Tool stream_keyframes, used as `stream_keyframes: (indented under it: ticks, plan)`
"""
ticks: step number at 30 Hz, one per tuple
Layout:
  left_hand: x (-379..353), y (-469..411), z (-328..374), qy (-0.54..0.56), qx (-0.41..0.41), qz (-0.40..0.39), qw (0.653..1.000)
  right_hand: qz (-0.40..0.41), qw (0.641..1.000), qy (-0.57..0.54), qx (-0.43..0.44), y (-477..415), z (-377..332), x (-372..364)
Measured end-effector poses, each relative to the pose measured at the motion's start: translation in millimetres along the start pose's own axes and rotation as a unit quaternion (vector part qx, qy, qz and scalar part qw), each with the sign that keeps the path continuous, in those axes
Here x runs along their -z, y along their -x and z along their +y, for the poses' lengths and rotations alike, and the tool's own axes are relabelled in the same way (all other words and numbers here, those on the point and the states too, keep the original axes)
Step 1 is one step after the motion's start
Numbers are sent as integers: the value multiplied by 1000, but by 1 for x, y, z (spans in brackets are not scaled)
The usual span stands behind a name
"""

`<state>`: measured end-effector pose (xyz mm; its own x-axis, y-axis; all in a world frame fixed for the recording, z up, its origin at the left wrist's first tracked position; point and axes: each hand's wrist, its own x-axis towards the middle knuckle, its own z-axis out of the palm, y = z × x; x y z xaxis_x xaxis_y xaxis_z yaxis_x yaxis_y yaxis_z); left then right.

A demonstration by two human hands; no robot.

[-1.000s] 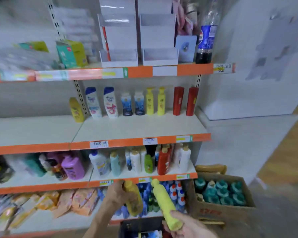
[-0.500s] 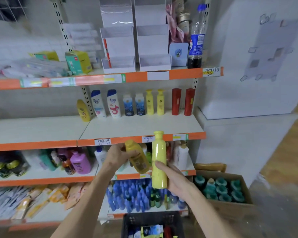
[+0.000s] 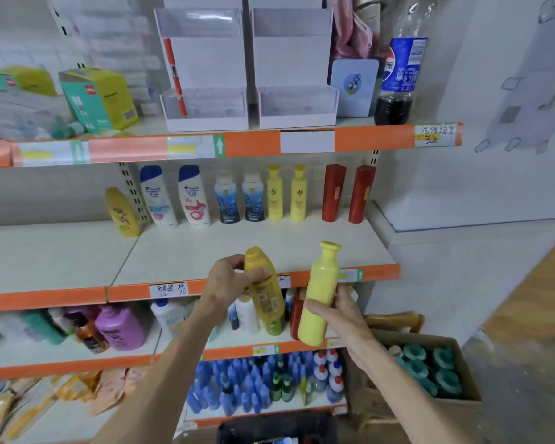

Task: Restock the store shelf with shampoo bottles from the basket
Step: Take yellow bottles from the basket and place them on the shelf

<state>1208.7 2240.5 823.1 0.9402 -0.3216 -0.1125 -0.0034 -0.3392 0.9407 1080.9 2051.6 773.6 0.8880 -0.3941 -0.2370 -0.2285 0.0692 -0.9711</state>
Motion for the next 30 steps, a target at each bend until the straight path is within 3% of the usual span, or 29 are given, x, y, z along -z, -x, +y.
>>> stream_keyframes:
  ticks: [10,19,30]
  plan:
    - [-3,-55,-12,-17,6,-6,1000,32,999,13,8,-52,-3,-9]
    - [21,-38,-7,-19,39,79,996,5,999,41,28,-71,-8,-16]
    - [41,-47,2,-18,12,132,991,21,997,52,58,-105,-29,-11]
